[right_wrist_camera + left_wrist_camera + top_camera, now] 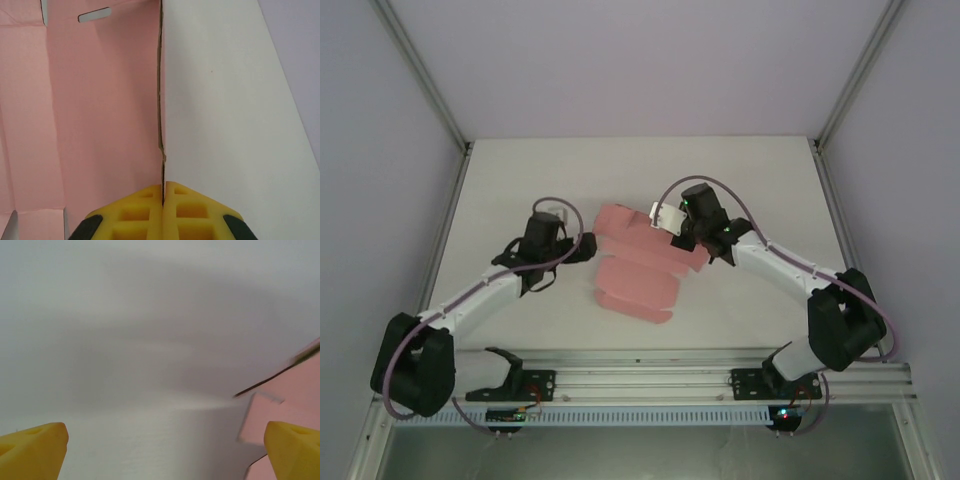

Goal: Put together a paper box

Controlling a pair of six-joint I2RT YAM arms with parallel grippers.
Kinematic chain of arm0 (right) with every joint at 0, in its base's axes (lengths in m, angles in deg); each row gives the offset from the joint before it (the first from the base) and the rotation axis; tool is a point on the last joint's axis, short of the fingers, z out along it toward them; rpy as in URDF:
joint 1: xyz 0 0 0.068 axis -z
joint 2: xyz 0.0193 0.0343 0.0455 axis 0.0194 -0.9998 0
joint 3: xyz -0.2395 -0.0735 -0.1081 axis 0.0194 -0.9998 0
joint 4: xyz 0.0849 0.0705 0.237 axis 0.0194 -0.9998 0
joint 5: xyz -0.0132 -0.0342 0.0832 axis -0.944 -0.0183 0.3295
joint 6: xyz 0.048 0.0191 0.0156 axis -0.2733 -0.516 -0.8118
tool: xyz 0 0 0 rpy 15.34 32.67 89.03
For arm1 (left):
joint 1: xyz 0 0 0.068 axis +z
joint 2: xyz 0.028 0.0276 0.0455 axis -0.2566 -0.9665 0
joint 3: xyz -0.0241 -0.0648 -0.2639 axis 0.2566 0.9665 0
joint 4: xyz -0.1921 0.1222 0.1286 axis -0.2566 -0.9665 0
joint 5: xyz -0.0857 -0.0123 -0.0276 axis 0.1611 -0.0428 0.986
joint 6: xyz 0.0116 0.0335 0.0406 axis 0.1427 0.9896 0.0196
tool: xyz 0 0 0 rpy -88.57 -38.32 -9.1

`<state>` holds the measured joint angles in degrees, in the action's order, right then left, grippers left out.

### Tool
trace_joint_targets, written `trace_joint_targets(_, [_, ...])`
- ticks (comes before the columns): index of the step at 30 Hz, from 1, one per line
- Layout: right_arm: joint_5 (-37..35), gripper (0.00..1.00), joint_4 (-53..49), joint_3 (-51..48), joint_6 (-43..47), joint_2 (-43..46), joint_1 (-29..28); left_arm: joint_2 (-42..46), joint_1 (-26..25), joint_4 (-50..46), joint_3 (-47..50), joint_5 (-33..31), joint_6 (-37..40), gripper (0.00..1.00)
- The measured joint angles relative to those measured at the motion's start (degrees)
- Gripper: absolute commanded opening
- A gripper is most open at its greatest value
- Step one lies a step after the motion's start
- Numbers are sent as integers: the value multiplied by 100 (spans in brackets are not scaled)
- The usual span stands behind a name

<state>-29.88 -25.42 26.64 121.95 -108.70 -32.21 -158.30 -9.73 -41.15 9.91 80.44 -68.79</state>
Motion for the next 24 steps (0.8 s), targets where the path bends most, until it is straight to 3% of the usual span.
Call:
trace_joint_targets(9, [164, 0, -7, 4, -98, 0, 46, -595, 337, 717, 398, 236, -299, 99])
trace_joint_targets(15, [199, 0, -11, 4, -105, 0, 59, -1102, 361, 1484, 400, 721, -304, 100])
trace_joint_targets(24, [223, 0, -11, 4, -125, 0, 94, -1169, 361, 2315, 527, 1521, -275, 100])
